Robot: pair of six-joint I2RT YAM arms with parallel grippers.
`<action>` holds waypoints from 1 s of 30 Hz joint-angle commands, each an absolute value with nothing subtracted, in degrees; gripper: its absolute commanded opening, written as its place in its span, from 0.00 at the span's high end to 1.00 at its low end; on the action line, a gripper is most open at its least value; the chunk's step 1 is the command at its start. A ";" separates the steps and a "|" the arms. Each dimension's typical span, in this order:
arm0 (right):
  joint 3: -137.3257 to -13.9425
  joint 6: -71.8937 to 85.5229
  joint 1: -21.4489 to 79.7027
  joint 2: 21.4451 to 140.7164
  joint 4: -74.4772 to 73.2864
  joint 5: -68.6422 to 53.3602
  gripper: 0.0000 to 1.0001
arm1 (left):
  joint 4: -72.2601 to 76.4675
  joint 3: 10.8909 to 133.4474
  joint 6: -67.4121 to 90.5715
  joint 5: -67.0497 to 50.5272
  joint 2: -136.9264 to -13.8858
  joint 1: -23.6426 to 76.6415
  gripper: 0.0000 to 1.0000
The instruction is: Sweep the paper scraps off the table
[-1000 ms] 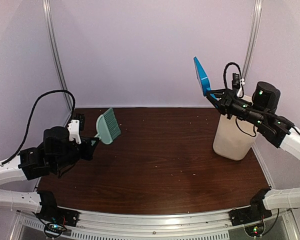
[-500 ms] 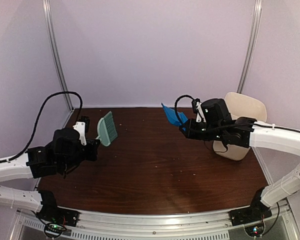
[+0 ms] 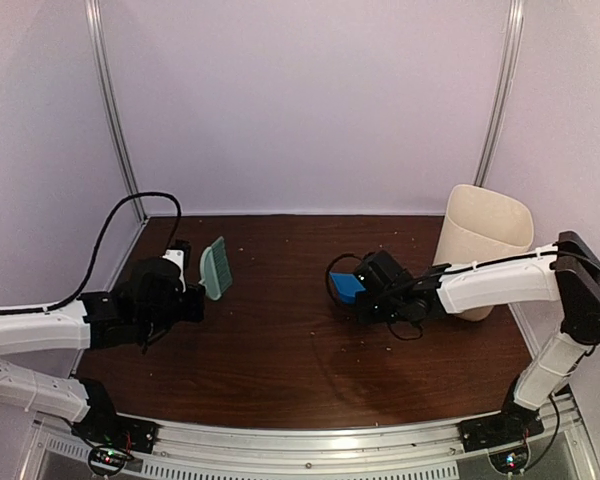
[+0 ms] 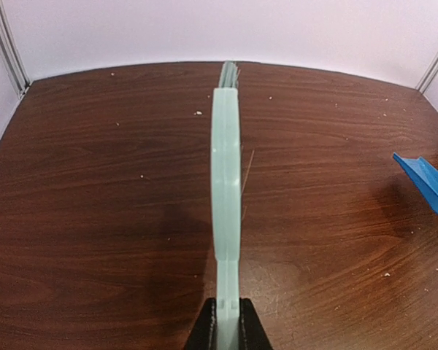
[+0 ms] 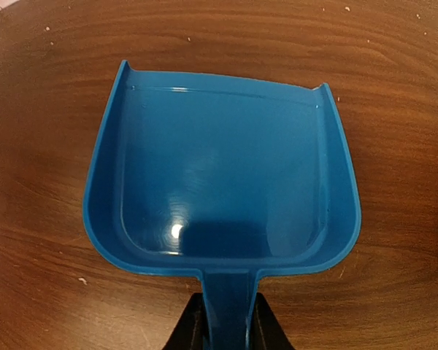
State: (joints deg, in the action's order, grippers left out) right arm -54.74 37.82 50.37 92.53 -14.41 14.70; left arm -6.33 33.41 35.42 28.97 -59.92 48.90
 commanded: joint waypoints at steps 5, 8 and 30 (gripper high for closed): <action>-54.06 38.17 51.68 99.88 -14.18 21.31 1.00 | 6.35 27.61 37.75 19.49 -64.07 42.30 1.00; -54.05 38.11 51.72 100.87 -14.34 21.36 1.00 | 8.20 26.72 38.54 16.28 -65.72 40.20 1.00; -49.84 36.02 52.79 86.42 -14.04 20.32 0.31 | 15.83 24.05 44.66 3.84 -73.44 35.42 0.96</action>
State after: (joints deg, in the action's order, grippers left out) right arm -51.83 36.97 51.83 91.57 -14.70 20.32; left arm 12.43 25.36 43.66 7.03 -72.40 35.88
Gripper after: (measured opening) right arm 0.667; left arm 0.073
